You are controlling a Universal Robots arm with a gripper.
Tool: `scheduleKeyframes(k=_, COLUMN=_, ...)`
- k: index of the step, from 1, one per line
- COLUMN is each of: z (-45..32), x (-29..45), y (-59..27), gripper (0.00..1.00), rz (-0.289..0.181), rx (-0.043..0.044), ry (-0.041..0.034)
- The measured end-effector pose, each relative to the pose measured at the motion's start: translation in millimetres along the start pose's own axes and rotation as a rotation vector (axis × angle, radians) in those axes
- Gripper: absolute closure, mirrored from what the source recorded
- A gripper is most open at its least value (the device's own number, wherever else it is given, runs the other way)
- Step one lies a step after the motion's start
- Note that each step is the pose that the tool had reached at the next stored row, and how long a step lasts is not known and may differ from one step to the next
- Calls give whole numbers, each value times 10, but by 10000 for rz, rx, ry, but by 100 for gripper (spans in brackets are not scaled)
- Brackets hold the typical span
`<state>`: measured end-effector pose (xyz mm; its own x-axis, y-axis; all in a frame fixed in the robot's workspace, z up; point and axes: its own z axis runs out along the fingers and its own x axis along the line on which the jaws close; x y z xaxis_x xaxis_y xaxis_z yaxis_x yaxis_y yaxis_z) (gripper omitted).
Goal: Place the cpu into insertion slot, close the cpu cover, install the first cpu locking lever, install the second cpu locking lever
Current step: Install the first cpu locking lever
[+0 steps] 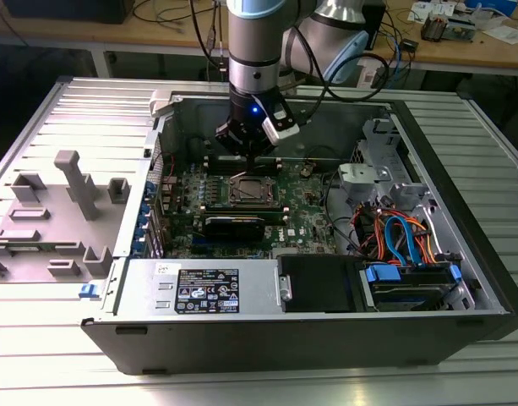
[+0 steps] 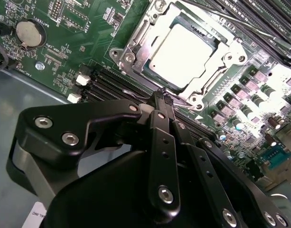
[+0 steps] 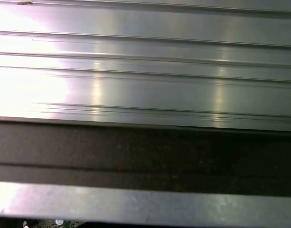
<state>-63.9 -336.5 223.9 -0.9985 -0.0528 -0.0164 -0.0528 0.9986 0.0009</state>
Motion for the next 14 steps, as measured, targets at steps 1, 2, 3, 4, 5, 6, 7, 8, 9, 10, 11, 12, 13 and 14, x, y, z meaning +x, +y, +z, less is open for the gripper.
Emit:
scheduleKeyframes(k=1, z=16, x=38, y=2, gripper=89, rz=2, rx=0, ry=0)
scheduleKeyframes(k=2, z=32, x=78, y=4, gripper=89, rz=2, rx=0, ry=0)
scheduleKeyframes(k=3, z=32, x=79, y=4, gripper=89, rz=2, rx=0, ry=0)
scheduleKeyframes(k=4, z=32, x=79, y=4, gripper=89, rz=2, rx=0, ry=0)
scheduleKeyframes(k=5, z=33, x=79, y=4, gripper=89, rz=2, rx=0, ry=0)
scheduleKeyframes(k=6, z=33, x=80, y=4, gripper=89, rz=2, rx=-1, ry=0)
scheduleKeyframes(k=7, z=33, x=80, y=4, gripper=89, rz=2, rx=0, ry=0)
scheduleKeyframes(k=8, z=33, x=81, y=4, gripper=89, rz=2, rx=-1, ry=-1)
scheduleKeyframes(k=9, z=33, x=81, y=4, gripper=89, rz=2, rx=-1, ry=0)
scheduleKeyframes(k=10, z=33, x=80, y=4, gripper=89, rz=2, rx=0, ry=0)
scheduleKeyframes(k=11, z=34, x=74, y=4, gripper=89, rz=0, rx=-4, ry=0)
scheduleKeyframes(k=12, z=34, x=64, y=4, gripper=89, rz=-2, rx=-2, ry=-1)
scheduleKeyframes(k=13, z=34, x=55, y=5, gripper=89, rz=-2, rx=-2, ry=-1)
scheduleKeyframes(k=14, z=34, x=45, y=5, gripper=89, rz=-2, rx=-1, ry=0)
